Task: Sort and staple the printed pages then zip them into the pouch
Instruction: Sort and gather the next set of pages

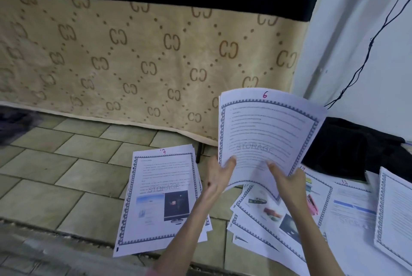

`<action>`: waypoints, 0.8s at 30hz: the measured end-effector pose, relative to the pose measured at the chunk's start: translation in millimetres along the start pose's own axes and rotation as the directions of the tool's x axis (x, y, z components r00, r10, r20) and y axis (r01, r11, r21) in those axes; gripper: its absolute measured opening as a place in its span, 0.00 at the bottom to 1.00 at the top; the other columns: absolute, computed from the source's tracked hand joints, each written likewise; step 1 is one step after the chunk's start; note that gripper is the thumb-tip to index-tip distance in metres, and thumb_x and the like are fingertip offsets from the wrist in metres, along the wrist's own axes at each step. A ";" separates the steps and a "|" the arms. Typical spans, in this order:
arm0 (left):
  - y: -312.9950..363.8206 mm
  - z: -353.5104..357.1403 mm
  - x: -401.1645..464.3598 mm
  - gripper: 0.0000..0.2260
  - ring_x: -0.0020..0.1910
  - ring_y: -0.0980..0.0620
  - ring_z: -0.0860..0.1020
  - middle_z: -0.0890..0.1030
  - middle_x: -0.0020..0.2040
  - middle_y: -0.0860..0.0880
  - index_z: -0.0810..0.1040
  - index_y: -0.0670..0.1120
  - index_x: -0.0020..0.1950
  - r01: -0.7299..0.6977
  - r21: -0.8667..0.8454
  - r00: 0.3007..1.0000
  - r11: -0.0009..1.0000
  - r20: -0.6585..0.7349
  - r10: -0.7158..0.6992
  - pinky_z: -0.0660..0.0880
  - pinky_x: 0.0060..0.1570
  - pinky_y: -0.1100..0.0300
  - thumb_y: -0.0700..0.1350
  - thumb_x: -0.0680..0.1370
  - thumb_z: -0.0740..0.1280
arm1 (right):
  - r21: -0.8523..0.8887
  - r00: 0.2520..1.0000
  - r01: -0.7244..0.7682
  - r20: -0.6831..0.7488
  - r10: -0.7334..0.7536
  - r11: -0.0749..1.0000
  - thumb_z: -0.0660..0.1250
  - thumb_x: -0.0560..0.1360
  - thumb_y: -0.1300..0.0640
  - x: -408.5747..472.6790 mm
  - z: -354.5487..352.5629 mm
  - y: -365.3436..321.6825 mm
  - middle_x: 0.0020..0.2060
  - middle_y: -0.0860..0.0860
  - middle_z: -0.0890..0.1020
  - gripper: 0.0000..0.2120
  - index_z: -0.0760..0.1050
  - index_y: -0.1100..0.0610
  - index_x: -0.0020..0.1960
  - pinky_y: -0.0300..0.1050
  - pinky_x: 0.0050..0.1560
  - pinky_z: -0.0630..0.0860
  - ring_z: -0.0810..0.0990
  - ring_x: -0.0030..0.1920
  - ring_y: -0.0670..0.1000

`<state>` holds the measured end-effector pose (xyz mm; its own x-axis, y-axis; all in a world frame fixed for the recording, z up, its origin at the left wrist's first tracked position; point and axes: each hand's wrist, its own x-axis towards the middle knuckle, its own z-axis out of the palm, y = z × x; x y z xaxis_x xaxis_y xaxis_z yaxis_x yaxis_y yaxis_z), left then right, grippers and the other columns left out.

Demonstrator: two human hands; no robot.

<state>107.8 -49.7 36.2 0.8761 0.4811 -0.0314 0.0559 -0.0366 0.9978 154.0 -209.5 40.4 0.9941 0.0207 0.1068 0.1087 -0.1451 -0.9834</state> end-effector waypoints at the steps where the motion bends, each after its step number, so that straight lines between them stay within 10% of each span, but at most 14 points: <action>1: -4.4 -2.6 -1.2 0.06 0.41 0.66 0.76 0.78 0.42 0.61 0.78 0.48 0.53 0.012 0.020 1.000 1.000 0.010 -0.013 0.73 0.39 0.75 0.42 0.77 0.65 | -0.027 1.000 -0.005 0.016 0.005 1.000 0.69 0.74 0.57 -1.5 1.3 4.7 0.46 0.49 0.83 0.11 0.78 0.56 0.56 0.44 0.51 0.75 0.81 0.49 0.49; 11: -0.8 -74.8 -8.5 0.11 0.51 0.54 0.78 0.80 0.51 0.52 0.78 0.48 0.59 0.033 0.100 0.999 0.994 -0.028 -0.031 0.73 0.47 0.65 0.48 0.78 0.64 | -0.093 0.969 0.168 0.196 -0.147 0.981 0.69 0.74 0.56 1.2 33.7 -15.4 0.52 0.49 0.81 0.15 0.76 0.57 0.61 0.45 0.50 0.74 0.79 0.50 0.49; 15: -19.1 -147.5 -9.2 0.16 0.45 0.49 0.78 0.81 0.50 0.44 0.78 0.46 0.53 0.147 -0.090 0.922 0.985 -0.348 -0.170 0.75 0.45 0.57 0.51 0.82 0.53 | -0.038 0.916 -0.006 0.401 0.021 0.999 0.70 0.73 0.58 -19.0 74.8 -5.9 0.45 0.50 0.81 0.09 0.77 0.52 0.54 0.38 0.39 0.77 0.81 0.42 0.48; 18: -47.0 -195.1 -12.1 0.07 0.45 0.47 0.76 0.79 0.47 0.39 0.76 0.44 0.47 0.403 0.222 0.784 0.888 -0.585 -0.209 0.74 0.48 0.53 0.43 0.78 0.59 | -0.062 0.832 -0.185 0.521 0.189 0.981 0.71 0.73 0.55 -38.5 108.2 17.2 0.47 0.51 0.82 0.13 0.78 0.55 0.56 0.37 0.38 0.79 0.81 0.42 0.46; 24: -70.0 -214.2 -11.4 0.06 0.38 0.50 0.78 0.81 0.38 0.43 0.81 0.38 0.41 0.506 0.269 0.789 0.820 -0.528 -0.314 0.70 0.38 0.61 0.38 0.73 0.66 | -0.150 0.782 -0.220 0.564 0.267 0.964 0.73 0.71 0.55 -51.5 131.0 60.9 0.53 0.53 0.83 0.14 0.79 0.55 0.56 0.39 0.41 0.80 0.83 0.47 0.49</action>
<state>-8.7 135.0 -20.6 0.4212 0.8535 -0.3068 0.6178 -0.0223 0.7860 108.8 -89.8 -44.2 0.8032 0.5353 -0.2613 -0.1136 -0.2929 -0.9494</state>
